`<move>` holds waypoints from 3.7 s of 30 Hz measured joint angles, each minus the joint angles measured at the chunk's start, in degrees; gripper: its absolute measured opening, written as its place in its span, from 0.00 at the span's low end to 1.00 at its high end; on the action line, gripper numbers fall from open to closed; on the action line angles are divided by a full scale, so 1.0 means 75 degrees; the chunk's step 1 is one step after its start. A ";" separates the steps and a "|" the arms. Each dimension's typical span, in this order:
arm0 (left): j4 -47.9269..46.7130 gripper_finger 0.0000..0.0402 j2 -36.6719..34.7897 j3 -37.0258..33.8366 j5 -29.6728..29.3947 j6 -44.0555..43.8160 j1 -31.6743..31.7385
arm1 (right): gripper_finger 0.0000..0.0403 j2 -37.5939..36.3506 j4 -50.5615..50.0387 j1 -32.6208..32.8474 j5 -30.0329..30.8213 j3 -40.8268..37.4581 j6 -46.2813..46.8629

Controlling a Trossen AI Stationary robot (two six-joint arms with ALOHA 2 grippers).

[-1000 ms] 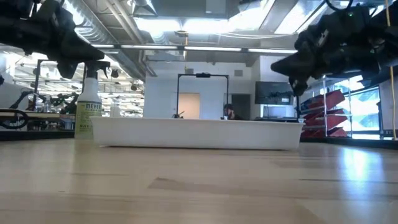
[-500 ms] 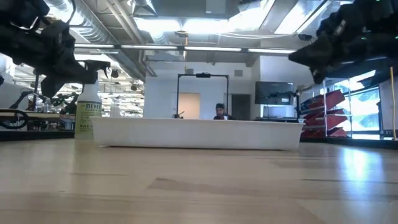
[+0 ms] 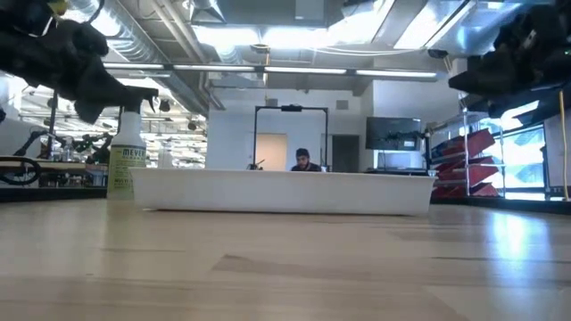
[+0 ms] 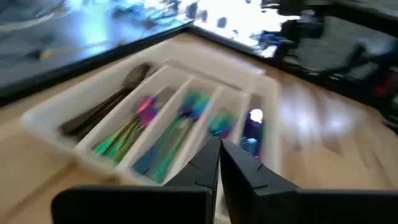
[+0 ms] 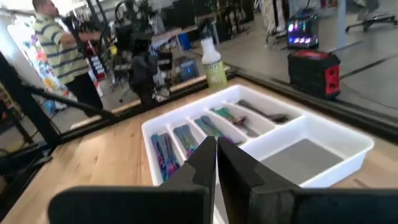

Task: Sort silverware
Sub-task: Return to Home Position

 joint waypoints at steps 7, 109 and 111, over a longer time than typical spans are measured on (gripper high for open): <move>0.0653 0.00 -0.0090 0.0000 0.0093 0.0888 -0.0003 | 0.00 0.0020 0.0824 0.0004 0.0196 -0.0570 0.0120; 0.1726 0.00 -0.0274 -0.0953 0.0371 0.1327 -0.0140 | 0.00 0.0092 0.2177 0.0001 0.0485 -0.1207 0.0553; 0.1726 0.00 -0.0274 -0.0953 0.0371 0.1328 -0.0140 | 0.00 0.0092 0.2175 0.0002 0.0485 -0.1207 0.0551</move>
